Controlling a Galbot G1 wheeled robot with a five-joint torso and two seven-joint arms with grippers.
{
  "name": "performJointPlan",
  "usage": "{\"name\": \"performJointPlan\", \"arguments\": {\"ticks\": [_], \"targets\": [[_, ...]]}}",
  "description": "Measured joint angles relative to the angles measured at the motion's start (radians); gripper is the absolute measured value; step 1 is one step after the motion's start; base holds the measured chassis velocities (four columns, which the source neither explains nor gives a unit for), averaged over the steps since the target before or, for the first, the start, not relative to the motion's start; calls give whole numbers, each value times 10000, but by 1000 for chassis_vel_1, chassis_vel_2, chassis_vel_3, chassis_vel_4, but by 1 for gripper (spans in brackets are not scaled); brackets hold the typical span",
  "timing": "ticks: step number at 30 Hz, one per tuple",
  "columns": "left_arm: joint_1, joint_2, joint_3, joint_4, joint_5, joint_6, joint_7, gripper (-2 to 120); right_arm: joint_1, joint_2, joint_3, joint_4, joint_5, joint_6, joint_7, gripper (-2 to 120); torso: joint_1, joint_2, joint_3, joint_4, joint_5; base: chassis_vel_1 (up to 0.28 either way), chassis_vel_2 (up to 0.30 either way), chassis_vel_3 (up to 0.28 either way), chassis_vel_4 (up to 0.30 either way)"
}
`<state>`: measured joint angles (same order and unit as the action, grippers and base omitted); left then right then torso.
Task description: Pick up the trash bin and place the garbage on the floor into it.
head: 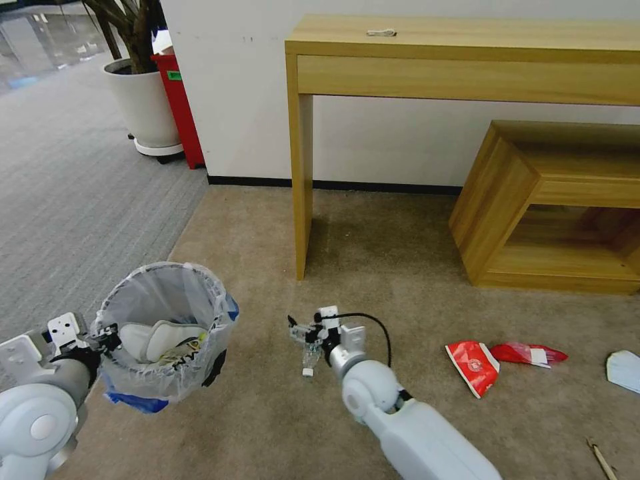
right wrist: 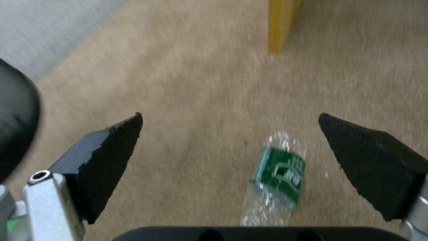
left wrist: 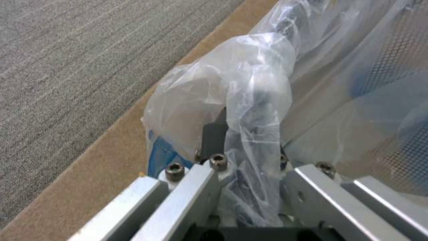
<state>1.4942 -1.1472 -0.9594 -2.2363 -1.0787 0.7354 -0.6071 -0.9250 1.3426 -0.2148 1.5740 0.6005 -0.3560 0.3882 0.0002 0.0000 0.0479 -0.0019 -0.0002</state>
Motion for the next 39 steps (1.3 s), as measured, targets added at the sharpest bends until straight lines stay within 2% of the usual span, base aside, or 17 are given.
{"name": "performJointPlan", "arguments": {"ticks": [6, 16, 29, 39], "targets": [[-25, 36, -49, 6, -77, 0, 8, 0, 513, 449, -575, -1067, 425, -404, 872, 100, 0, 1, 0, 0, 1, 0, 0, 0, 0], [-41, -40, -113, -68, -224, 0, 59, 0, 1066, 602, -1404, -2087, 1442, -728, 2145, 100, 0, 1, 0, -1, 1, 0, 0, 0, 0], [-7, -111, -49, -142, -226, 0, 145, 0, 1164, 1179, -1045, -3299, 1388, -460, 2180, 100, 0, 1, 0, -1, 2, 0, 0, 0, 0], [88, -210, -54, -249, -191, 0, 141, 0, 1456, 1764, -765, -4343, 731, -24, 1570, 98, 0, 1, 0, 0, 2, 0, 0, 0, 0]]}}
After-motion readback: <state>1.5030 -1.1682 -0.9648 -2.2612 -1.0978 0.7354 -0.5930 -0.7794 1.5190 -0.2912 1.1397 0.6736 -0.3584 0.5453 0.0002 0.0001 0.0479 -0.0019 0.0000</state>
